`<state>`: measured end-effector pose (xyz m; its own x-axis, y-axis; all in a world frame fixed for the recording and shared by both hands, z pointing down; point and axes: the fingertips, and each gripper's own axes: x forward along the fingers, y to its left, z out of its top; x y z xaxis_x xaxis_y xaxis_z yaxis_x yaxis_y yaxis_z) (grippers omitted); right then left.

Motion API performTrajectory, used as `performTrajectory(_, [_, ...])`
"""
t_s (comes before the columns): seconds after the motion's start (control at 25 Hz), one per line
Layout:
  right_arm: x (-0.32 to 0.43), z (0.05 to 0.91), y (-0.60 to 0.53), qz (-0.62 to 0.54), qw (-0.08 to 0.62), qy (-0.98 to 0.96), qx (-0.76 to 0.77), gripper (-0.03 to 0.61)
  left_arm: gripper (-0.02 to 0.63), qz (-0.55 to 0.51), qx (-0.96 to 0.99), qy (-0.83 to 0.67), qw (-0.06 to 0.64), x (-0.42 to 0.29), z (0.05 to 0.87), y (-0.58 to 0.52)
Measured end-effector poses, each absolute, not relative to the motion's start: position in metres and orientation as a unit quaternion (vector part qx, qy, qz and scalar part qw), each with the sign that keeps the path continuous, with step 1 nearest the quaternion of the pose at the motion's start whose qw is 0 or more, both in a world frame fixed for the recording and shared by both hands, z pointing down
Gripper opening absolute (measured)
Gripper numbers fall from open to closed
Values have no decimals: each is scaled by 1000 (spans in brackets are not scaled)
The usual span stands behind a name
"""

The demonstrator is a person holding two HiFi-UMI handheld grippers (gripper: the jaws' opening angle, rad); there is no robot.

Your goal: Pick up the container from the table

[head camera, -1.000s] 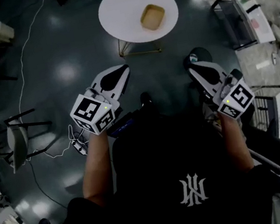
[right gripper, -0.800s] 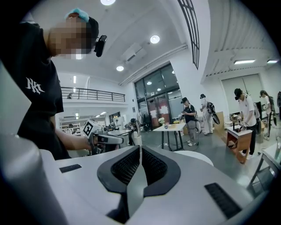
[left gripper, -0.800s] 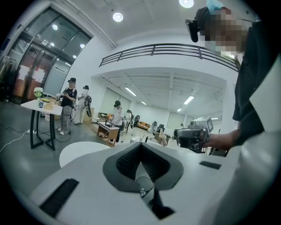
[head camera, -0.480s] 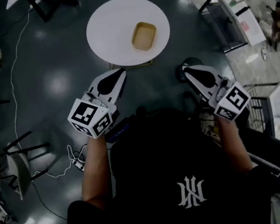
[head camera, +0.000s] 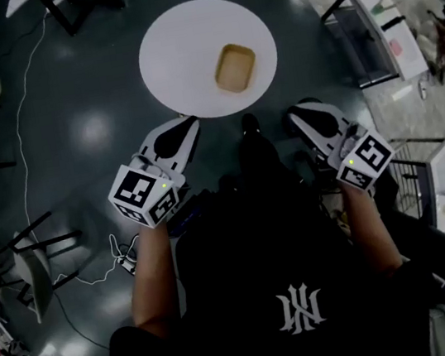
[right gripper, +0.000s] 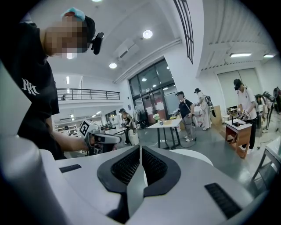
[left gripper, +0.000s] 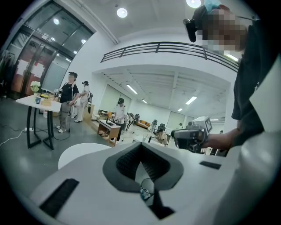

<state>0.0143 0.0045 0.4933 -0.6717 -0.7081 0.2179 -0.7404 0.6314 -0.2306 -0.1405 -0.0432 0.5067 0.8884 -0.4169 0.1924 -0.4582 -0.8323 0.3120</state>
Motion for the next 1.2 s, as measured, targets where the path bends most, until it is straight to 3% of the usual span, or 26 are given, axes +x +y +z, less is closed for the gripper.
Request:
performTrajectory(0.8, [45, 512, -157, 155, 54, -936, 312, 43, 0, 100, 927, -316, 175, -117, 512, -157])
performTrajectory(1.2, [88, 565, -212, 254, 71, -915, 304, 44, 0, 194, 910, -303, 204, -80, 545, -207])
